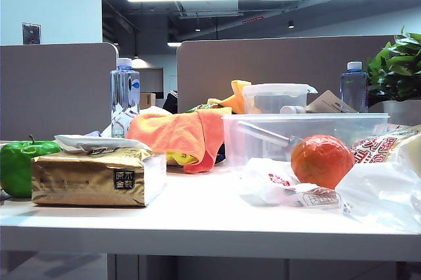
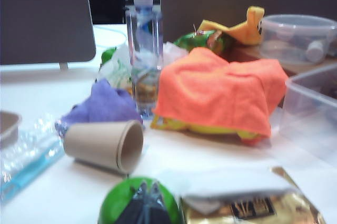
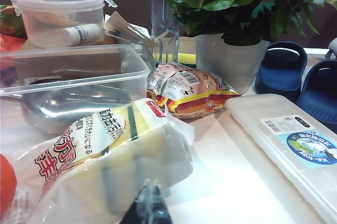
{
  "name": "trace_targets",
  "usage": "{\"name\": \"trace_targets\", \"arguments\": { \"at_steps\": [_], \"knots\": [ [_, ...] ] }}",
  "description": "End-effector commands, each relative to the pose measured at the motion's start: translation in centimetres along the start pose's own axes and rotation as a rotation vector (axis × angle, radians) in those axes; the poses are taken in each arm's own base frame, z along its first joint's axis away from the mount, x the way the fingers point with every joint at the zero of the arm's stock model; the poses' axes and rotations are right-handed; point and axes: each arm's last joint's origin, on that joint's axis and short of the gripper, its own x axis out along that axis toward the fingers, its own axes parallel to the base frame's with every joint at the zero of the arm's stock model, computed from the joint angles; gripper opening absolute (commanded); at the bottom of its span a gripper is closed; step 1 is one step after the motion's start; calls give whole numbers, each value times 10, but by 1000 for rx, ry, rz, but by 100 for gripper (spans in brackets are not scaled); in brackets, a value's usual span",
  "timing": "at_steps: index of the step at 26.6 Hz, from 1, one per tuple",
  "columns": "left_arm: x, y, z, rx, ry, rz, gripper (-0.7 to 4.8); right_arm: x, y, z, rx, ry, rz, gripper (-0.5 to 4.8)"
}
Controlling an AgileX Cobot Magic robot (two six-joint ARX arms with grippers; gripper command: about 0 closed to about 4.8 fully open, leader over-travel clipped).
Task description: Pick up the metal ice scoop from the table and place it inside the transparent plastic box.
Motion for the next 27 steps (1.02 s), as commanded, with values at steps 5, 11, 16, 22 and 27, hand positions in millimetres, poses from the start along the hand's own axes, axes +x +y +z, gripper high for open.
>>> {"name": "trace_targets", "arguments": {
  "at_steps": [5, 11, 16, 22, 27],
  "knots": [
    [-11, 1, -10, -11, -32, 7, -4, 0, 0, 2, 3, -18, 2, -1],
    [-15, 4, -5, 16, -83, 30, -4, 0, 0, 2, 3, -19, 2, -1],
    [-16, 7, -8, 18, -57, 61, -4, 0, 0, 2, 3, -18, 2, -1],
    [-19, 9, -9, 19, -50, 92, -4, 0, 0, 2, 3, -18, 2, -1],
    [-23, 13, -9, 13, -55, 154, -4, 0, 0, 2, 3, -18, 2, -1]
  ]
}}
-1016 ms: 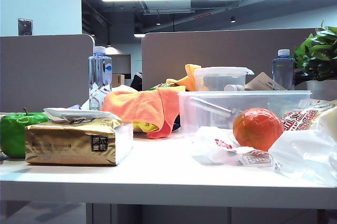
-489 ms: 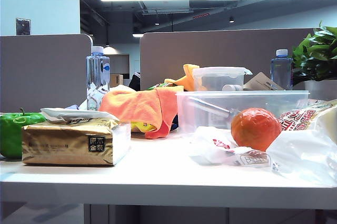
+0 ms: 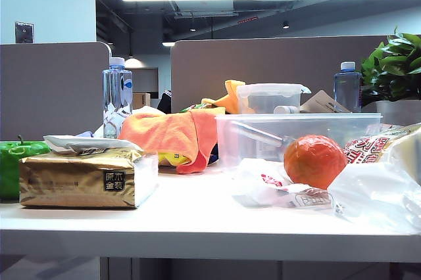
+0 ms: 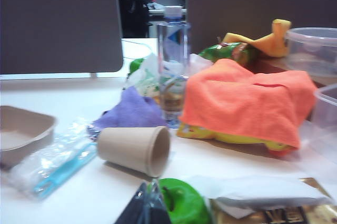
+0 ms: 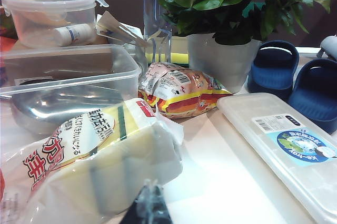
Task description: Pick up the metal ice scoop from the table and place it inside the transparent plastic box.
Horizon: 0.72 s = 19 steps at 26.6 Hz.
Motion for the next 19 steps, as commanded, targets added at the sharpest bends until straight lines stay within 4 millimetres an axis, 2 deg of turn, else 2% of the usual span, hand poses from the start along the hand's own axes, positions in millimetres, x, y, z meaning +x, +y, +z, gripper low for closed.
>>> {"name": "trace_targets", "arguments": {
  "at_steps": [1, 19],
  "knots": [
    [-1, 4, 0, -7, -1, 57, -4, 0, 0, 2, 3, -18, 2, -1],
    [-3, 10, 1, 1, -13, 116, -4, 0, 0, 2, 3, -18, 2, -1]
  ]
}}
